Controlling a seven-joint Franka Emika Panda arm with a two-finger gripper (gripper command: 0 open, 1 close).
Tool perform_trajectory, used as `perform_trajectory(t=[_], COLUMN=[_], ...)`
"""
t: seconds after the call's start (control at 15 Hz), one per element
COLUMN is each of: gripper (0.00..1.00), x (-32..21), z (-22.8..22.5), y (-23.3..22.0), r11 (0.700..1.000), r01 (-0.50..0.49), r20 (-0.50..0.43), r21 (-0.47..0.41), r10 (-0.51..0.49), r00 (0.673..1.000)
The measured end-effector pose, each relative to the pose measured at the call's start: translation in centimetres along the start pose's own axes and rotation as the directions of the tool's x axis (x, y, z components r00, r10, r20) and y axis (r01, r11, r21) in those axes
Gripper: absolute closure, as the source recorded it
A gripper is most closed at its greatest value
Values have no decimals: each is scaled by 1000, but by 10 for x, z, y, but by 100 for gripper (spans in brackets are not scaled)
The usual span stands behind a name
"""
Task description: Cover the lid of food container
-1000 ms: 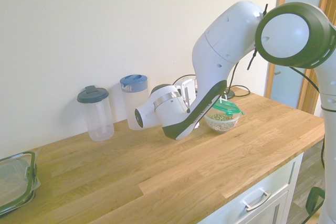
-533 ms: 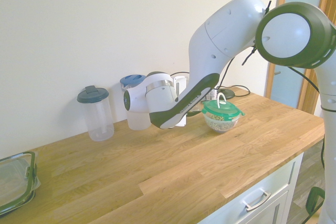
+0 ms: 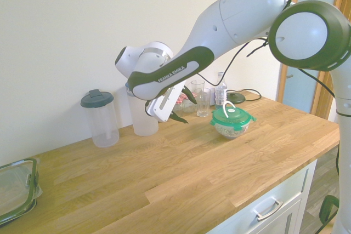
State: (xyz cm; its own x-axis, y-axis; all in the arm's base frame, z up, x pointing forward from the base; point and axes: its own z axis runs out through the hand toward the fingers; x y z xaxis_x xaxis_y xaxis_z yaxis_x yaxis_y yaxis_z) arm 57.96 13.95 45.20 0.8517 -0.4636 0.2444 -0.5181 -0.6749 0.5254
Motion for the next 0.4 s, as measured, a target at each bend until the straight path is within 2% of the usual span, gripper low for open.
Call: perform_trajectory(t=[0.2,0.4], gripper=[0,0], x=[-7,-19], z=[4,12], y=[44,95], r11=[983,931], r01=[-32,-103], r20=[114,205], r21=[182,351], r10=[11,31], r00=[993,978])
